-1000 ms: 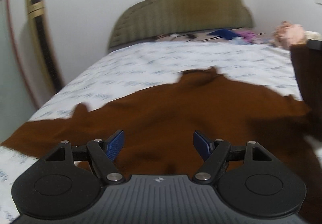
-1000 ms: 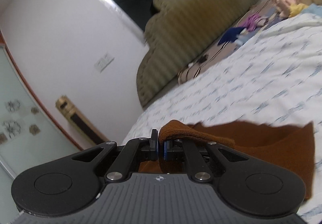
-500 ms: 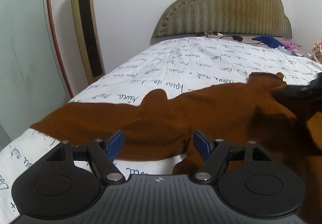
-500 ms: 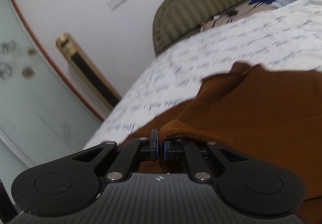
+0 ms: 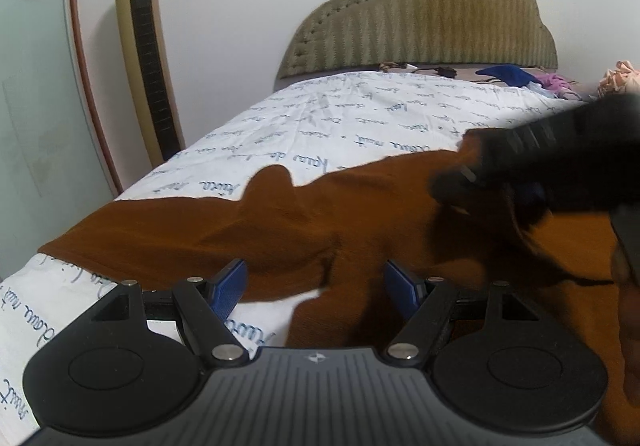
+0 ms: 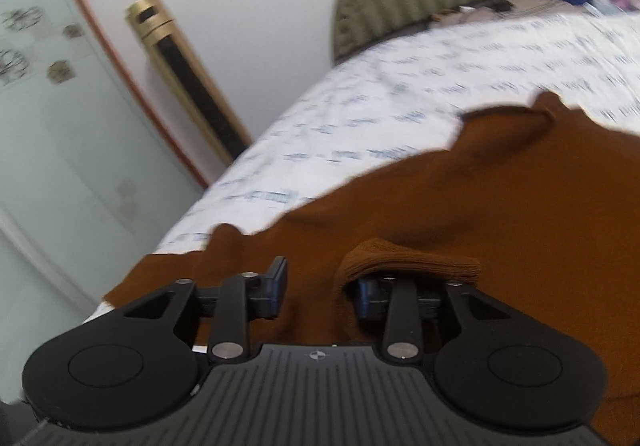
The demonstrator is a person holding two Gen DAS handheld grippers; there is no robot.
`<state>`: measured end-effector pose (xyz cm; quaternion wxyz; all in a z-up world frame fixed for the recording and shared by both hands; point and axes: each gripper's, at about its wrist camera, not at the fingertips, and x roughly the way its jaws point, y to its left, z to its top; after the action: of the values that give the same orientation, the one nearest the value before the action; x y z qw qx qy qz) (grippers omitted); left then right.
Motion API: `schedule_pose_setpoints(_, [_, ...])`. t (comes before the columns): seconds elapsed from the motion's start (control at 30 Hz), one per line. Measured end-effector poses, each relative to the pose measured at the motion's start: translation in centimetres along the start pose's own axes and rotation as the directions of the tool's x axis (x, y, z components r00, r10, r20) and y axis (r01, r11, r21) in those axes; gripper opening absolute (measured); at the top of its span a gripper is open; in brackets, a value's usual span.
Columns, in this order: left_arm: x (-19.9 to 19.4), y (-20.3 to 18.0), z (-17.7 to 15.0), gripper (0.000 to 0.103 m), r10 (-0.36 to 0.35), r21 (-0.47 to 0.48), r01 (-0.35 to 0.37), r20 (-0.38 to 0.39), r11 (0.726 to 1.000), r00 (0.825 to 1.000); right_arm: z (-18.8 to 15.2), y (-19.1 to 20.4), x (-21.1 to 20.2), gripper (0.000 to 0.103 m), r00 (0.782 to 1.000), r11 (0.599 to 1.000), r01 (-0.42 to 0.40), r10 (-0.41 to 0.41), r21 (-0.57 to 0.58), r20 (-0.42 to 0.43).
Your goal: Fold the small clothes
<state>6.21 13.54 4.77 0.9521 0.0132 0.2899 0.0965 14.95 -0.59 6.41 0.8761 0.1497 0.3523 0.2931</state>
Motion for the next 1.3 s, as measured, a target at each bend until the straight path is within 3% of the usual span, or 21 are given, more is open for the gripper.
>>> schedule_pose_setpoints(0.07, [-0.4,-0.3,-0.2,0.075,-0.016,-0.001,0.016,-0.003,1.000,1.000,0.9,1.0,0.1,0.049,0.999,0.999,-0.048,0.048,0.000,-0.026])
schedule_pose_setpoints(0.1, [-0.7,-0.5,-0.3,0.075,-0.025,-0.002,0.025,-0.001,1.000,1.000,1.2,1.5,0.3,0.059,0.996,0.997,-0.070,0.070,-0.009,-0.048])
schedule_pose_setpoints(0.13, [-1.0,-0.7,-0.3,0.075,-0.031,-0.002,0.031,0.003,1.000,1.000,1.7,2.1,1.0,0.064,0.992,0.997,-0.068,0.063,-0.047,-0.106])
schedule_pose_setpoints(0.17, [-1.2,-0.9,-0.3,0.075,-0.031,-0.001,0.031,0.006,1.000,0.999,1.9,2.7,1.8,0.068,0.986,0.996,-0.016,0.000,-0.092,-0.168])
schedule_pose_setpoints(0.23, [-1.9,-1.3,-0.3,0.075,-0.037,0.005,0.037,0.020,0.999,0.999,2.2,3.4,2.5,0.067,0.965,0.985,0.110,-0.138,-0.135,-0.221])
schedule_pose_setpoints(0.33, [-2.6,-1.6,-0.1,0.075,-0.058,-0.015,0.059,0.038,0.998,0.998,2.9,3.3,0.8,0.066,0.968,0.995,0.053,-0.073,-0.090,-0.238])
schedule_pose_setpoints(0.5, [-2.9,-3.3,1.0,0.075,-0.148,-0.056,0.151,0.042,0.987,0.988,4.2,2.9,-3.6,0.066,0.978,0.997,0.048,-0.058,-0.053,-0.200])
schedule_pose_setpoints(0.6, [-3.0,-5.5,1.8,0.075,-0.191,-0.034,0.193,0.057,0.981,0.980,5.0,0.7,-6.6,0.066,0.991,0.997,0.081,-0.080,0.006,-0.107])
schedule_pose_setpoints(0.73, [-1.5,-9.0,2.6,0.075,-0.249,0.015,0.249,0.006,0.968,0.968,4.7,-6.3,-10.6,0.066,0.984,0.972,0.176,-0.180,0.157,0.013])
schedule_pose_setpoints(0.87, [0.5,-11.8,2.1,0.075,-0.253,0.043,0.255,-0.051,0.966,0.966,2.3,-13.7,-12.5,0.067,0.969,0.918,0.224,-0.246,0.329,0.028])
schedule_pose_setpoints(1.03, [2.7,-12.9,1.7,0.075,-0.150,0.096,0.155,-0.053,0.983,0.987,-0.5,-18.1,-11.9,0.065,0.954,0.871,0.263,-0.299,0.415,0.021])
schedule_pose_setpoints(1.13, [4.5,-11.0,2.3,0.075,-0.079,0.070,0.085,-0.078,0.994,0.994,-1.3,-19.1,-11.5,0.053,0.919,0.837,0.367,-0.394,0.405,-0.018])
schedule_pose_setpoints(1.23, [5.6,-8.4,2.6,0.075,0.017,0.056,-0.012,-0.091,0.998,0.996,-2.0,-20.5,-12.0,0.034,0.918,0.822,0.365,-0.397,0.438,-0.021])
schedule_pose_setpoints(1.3, [6.2,-5.9,2.9,0.075,0.118,0.037,-0.115,-0.082,0.993,0.990,-2.3,-21.1,-12.1,0.031,0.920,0.822,0.358,-0.390,0.442,-0.020])
